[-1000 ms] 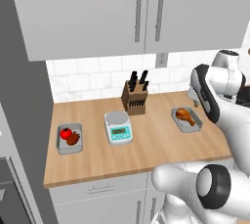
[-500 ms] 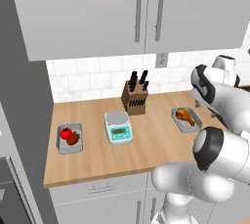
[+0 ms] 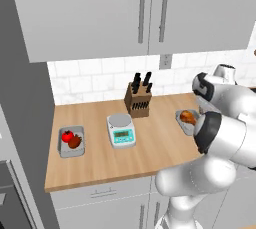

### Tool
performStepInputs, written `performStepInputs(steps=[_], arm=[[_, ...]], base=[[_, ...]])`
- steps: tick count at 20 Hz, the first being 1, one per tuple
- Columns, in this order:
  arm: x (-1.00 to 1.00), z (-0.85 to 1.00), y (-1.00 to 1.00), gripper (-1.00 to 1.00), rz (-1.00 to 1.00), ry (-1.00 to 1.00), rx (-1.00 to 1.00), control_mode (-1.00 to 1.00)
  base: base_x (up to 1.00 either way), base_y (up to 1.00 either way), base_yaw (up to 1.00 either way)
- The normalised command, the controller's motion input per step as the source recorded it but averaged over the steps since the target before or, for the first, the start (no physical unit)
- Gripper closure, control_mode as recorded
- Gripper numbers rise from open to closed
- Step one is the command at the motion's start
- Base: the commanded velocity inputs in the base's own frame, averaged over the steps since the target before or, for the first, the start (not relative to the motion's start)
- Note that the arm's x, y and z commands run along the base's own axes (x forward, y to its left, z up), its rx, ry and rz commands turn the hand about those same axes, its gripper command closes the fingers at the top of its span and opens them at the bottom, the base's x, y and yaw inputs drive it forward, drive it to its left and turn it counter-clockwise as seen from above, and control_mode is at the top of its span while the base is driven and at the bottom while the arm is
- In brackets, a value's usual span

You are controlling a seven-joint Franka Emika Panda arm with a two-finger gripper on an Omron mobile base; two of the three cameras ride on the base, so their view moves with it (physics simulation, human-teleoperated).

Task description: Take the meat container that has the chicken drumstick and place it on the second highest rack of the freezer. Then take the vegetable container that has the tomatos and place it on the highest rack of the freezer.

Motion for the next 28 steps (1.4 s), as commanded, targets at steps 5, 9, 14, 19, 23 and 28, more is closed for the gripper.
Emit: performStepInputs(steps=[5,9,14,19,23,28], arm=[[0.23,-0.41,0.0,-1.0,-0.03,0.0,-0.01,-1.0],[0.06,-0.53,0.0,-1.0,0.0,0.0,-0.04,-1.0],[0.0,-0.43,0.0,-1.0,-0.01,0.0,-0.02,-1.0],[0.0,-0.28,0.0,-1.0,0.0,0.0,0.0,-1.0],[0.09,-0.17,0.0,-1.0,0.0,0.0,0.0,-1.0],[0.18,-0.01,0.0,-1.0,0.0,0.02,0.0,-1.0]], base=[[0.0,0.0,0.0],[0.0,0.0,0.0],[0.0,0.0,0.0],[0.0,0.0,0.0],[0.0,0.0,0.0],[0.0,0.0,0.0]])
